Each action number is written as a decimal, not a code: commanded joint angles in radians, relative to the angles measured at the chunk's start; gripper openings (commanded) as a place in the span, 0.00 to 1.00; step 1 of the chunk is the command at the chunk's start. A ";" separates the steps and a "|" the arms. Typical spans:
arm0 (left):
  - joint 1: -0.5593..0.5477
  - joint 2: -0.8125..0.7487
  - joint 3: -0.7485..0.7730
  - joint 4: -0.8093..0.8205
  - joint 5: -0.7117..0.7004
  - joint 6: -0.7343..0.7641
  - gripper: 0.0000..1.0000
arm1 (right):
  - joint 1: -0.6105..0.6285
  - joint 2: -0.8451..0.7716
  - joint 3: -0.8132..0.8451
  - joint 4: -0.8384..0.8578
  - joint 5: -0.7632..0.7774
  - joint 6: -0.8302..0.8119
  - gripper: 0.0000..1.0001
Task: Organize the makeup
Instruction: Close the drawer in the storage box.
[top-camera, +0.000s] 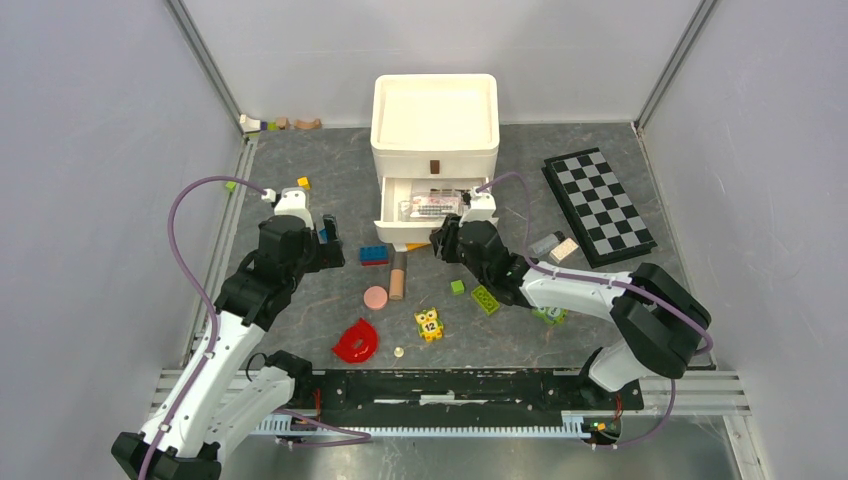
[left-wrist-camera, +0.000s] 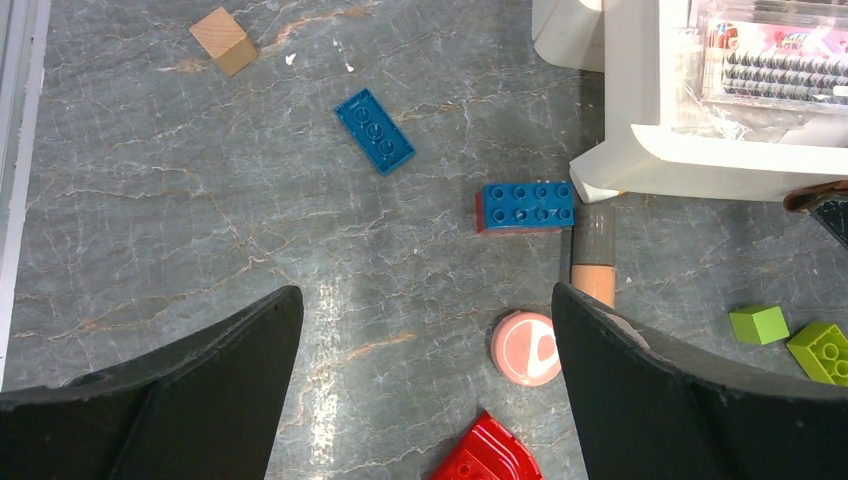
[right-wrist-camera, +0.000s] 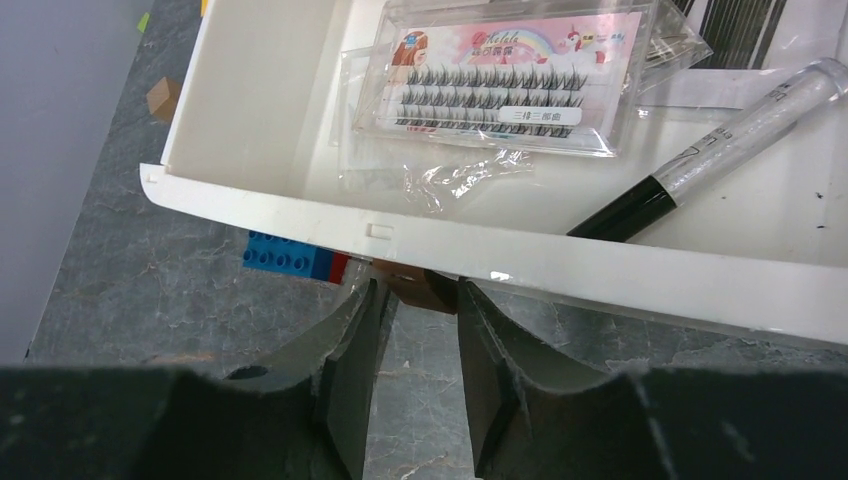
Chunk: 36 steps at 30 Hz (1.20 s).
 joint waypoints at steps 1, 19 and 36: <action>0.004 -0.002 -0.001 0.047 0.007 0.014 1.00 | -0.002 0.010 0.033 0.051 -0.016 0.022 0.43; 0.006 0.004 -0.002 0.054 0.024 0.018 1.00 | -0.001 0.060 0.078 0.024 0.053 0.034 0.20; 0.005 0.002 -0.002 0.053 0.018 0.020 1.00 | -0.001 -0.039 0.121 0.060 0.014 -0.025 0.00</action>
